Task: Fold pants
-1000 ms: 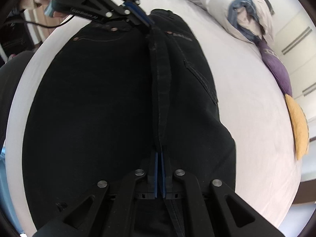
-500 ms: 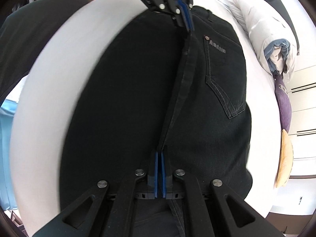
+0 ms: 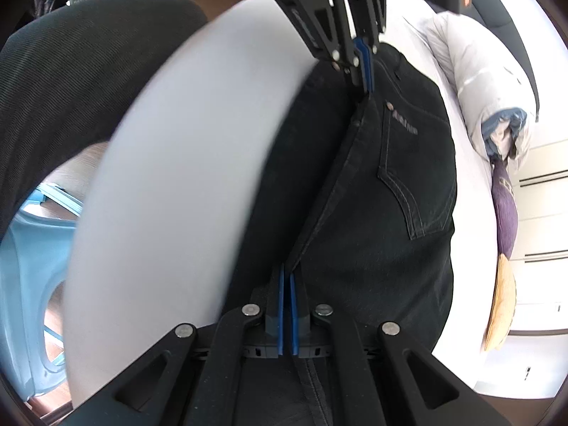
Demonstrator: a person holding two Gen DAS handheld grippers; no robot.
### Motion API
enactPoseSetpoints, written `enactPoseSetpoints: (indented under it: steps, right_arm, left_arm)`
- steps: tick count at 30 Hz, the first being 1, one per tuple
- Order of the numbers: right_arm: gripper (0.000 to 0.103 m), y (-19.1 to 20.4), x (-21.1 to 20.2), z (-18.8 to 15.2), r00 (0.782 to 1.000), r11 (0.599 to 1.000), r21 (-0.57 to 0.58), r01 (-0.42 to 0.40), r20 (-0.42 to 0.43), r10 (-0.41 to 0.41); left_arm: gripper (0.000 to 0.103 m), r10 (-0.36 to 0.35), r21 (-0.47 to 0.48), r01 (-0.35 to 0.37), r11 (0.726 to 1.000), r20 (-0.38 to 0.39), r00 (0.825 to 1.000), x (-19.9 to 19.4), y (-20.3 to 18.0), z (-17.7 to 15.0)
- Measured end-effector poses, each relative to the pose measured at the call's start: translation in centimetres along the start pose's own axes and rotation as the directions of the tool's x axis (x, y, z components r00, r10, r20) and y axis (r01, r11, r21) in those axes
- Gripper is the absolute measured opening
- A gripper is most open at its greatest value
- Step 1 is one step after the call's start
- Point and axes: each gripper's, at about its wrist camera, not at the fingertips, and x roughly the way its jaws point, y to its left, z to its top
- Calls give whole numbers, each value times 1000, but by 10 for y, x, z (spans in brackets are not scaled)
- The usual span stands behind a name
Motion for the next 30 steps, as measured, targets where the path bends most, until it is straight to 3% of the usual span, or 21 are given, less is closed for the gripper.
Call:
enactPoseSetpoints:
  steps: [9, 14, 23, 30]
  right_arm:
    - [4, 11, -11, -12, 1000, 1000, 7, -16, -11, 16]
    - [4, 1, -6, -18, 999, 1000, 15, -12, -30, 12]
    - [4, 10, -7, -14, 999, 1000, 26, -8, -38, 9]
    - [5, 9, 2, -16, 999, 998, 59, -32, -38, 34]
  left_arm:
    - [7, -15, -12, 15, 1000, 11, 1000, -13, 0, -23]
    - [7, -15, -20, 16, 1000, 10, 1000, 2, 15, -6]
    - [7, -8, -4, 8, 1000, 5, 1000, 5, 16, -10]
    - [14, 12, -1, -12, 1000, -11, 1000, -3, 18, -8]
